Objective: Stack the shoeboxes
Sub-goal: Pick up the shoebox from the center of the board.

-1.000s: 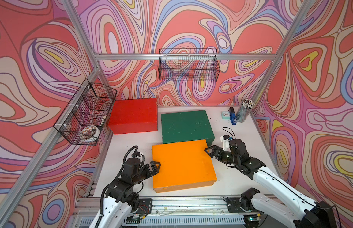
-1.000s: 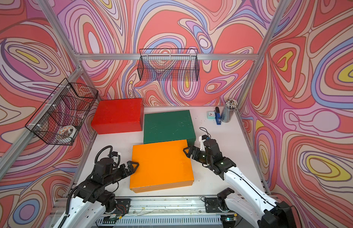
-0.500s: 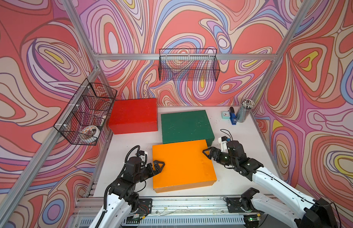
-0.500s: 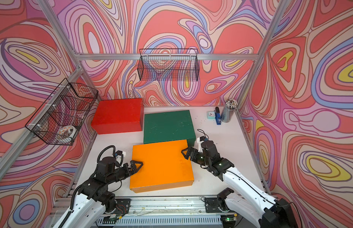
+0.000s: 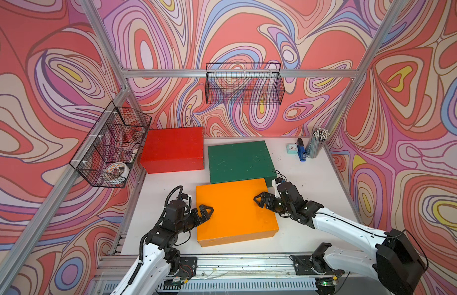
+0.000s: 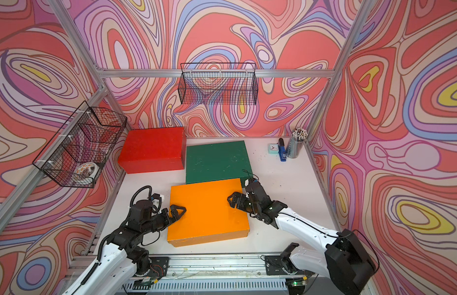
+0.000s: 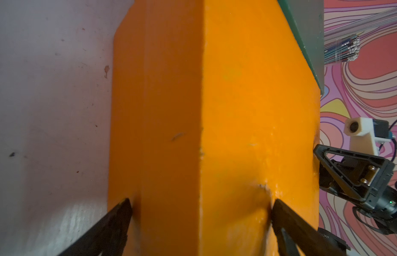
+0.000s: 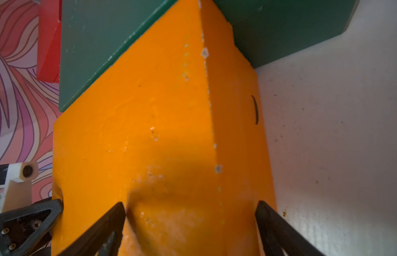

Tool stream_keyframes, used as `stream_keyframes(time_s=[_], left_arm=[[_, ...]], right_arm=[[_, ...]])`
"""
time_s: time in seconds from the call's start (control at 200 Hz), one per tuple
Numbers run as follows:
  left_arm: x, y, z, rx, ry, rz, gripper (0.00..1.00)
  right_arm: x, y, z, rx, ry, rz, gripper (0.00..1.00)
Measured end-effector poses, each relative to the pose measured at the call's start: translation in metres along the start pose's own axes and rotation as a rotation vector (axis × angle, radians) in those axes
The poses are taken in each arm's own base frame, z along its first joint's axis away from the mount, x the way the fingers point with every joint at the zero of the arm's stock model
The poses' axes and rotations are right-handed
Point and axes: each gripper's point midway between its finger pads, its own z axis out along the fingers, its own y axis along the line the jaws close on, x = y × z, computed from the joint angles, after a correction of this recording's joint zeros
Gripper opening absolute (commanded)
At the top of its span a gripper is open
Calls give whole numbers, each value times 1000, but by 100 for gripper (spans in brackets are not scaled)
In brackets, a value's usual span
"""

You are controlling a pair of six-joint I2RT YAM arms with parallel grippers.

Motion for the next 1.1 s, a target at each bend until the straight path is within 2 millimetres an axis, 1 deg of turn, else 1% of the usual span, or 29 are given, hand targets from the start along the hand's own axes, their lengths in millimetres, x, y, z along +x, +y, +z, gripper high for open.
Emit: stream_keyframes(time_s=[0.235,0.351,0.501,0.636,0.751,0.966,1.097], left_arm=[[-1,0,-2,6,-17,-16,96],[-1,2,-5,-4,-25,-19,96],[0,3,-10,-26,-26,-24,96],[-1,-2,-20,-39,-27,-23,96],[-3,-7,-28,-43,-39,-21,96],[-3,-7,-38,-70,-43,-26,96],[-10,-21,-53,-73,-65,-16,96]], right_arm=[[-2,4,0,12,-33,-1,87],[2,7,0,28,-30,-6,87],[7,11,1,31,-24,-4,84],[10,14,3,36,-10,7,81],[10,22,0,41,-5,7,79],[6,38,-7,41,-7,-7,78],[1,51,-14,37,-16,-20,78]])
